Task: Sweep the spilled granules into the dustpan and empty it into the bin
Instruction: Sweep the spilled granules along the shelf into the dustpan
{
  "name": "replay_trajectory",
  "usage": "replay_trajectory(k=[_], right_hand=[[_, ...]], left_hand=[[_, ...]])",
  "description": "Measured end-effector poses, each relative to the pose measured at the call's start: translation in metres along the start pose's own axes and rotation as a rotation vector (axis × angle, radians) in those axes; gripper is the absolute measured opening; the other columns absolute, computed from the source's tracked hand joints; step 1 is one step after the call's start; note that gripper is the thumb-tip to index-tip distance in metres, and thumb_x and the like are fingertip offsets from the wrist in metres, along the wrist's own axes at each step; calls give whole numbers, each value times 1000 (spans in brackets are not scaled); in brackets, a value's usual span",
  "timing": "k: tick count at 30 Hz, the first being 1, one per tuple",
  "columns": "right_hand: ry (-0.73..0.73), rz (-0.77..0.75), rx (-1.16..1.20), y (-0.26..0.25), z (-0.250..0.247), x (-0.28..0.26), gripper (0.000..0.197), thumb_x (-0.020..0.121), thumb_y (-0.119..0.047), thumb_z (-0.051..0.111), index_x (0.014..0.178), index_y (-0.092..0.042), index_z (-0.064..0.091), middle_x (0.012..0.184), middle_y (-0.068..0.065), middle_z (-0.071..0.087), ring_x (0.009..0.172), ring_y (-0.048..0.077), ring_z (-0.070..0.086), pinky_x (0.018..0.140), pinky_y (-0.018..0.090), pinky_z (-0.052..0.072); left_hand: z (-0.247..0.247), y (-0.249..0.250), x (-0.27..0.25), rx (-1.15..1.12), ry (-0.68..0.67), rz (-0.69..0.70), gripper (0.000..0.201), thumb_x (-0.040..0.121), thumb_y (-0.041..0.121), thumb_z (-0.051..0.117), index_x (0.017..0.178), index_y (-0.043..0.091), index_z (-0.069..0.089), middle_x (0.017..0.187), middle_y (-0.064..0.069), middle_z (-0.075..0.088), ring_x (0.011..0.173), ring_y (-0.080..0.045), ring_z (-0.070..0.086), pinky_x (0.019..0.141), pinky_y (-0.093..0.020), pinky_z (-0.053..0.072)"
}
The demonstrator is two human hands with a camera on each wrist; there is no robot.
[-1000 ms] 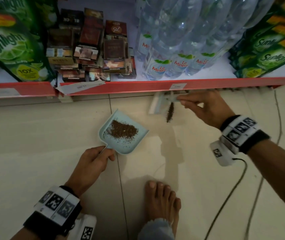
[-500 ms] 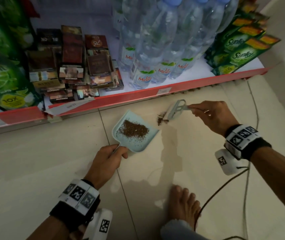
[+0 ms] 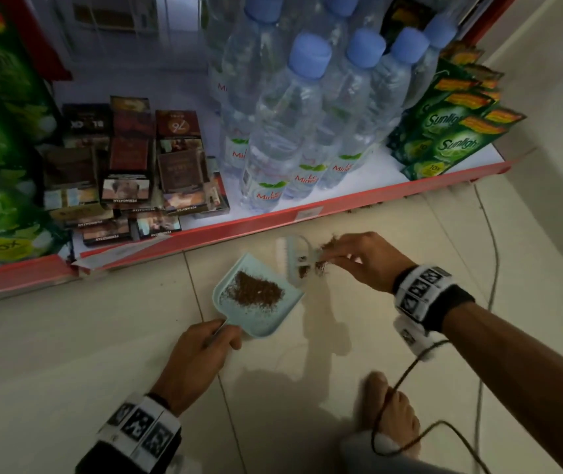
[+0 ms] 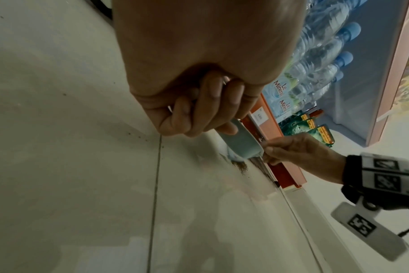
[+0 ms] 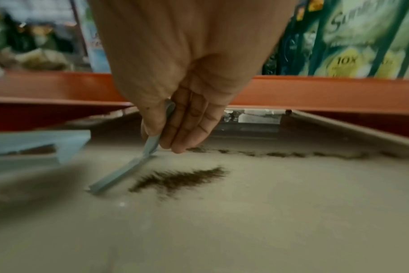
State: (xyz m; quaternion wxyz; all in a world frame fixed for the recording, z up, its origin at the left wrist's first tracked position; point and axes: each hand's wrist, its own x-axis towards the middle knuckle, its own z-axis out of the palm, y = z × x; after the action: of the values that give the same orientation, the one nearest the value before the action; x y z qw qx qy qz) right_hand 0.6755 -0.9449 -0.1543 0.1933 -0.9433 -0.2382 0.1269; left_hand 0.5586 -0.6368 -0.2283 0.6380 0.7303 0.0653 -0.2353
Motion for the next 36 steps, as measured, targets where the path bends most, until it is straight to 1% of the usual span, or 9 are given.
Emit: replay_trajectory(k=[3,7,10,15,21,24,27,32,36], right_hand=[[29,16,-66,31,-16,-24,19,93,-12,65,107,-13,77,88,8,72,74,30,68,71,44,56],[198,22,89,67,-26,-47,19,92,-9,66,107,-16,77,86,-6,69,71,9,62,70,31,55],[303,62,269,87,-27,-57,20,93,-21,66,110,-22,76,86,-10,72,77,11,68,72,24,55],[417,161,472,106,-50,-73,11,92,-32,67,97,-35,75,75,-10,73,63,10,70,64,12,51],[548,319,434,133,-80,-87,18,92,-40,63,82,-30,74,61,-4,69,50,14,66,62,29,56],[506,376,225,148,-95,-88,26,93,-43,61,80,-25,74,55,-7,68,46,6,65,67,33,57],[414,386,1,162,-102,-85,29,95,-41,59,79,-21,73,56,-2,69,55,19,68,73,41,55],[336,426,-19,175,-82,-78,28,90,-47,64,83,-21,72,69,6,71,71,31,66,66,41,53],[374,482,165,191,-62,-84,29,83,-49,72,83,-19,74,65,0,70,64,20,64,64,35,52]], left_hand=[[7,-4,1,12,32,-26,46,69,56,52,65,11,59,47,5,35,46,-13,33,48,-27,26],[28,1,9,68,43,-31,40,77,51,54,67,13,61,47,4,36,45,-11,34,47,-25,28],[45,11,19,113,33,-20,32,90,36,57,68,13,60,48,3,35,45,-9,34,46,-23,28],[77,47,34,130,29,-38,35,98,16,54,65,10,60,47,6,33,43,-8,32,42,-17,27],[122,89,64,197,-70,-63,38,97,18,54,60,17,61,47,4,35,44,-12,33,45,-21,29],[145,103,80,211,-100,-76,38,96,18,55,59,17,61,47,2,36,44,-13,34,46,-23,29],[166,120,95,217,-182,-93,37,96,20,56,60,16,61,46,3,35,43,-13,33,47,-23,30],[188,146,129,262,-291,-90,33,88,27,61,55,23,59,51,-2,36,51,-17,34,51,-29,28],[205,149,162,293,-337,-79,32,75,39,56,62,9,58,49,2,33,44,-13,31,47,-25,25]])
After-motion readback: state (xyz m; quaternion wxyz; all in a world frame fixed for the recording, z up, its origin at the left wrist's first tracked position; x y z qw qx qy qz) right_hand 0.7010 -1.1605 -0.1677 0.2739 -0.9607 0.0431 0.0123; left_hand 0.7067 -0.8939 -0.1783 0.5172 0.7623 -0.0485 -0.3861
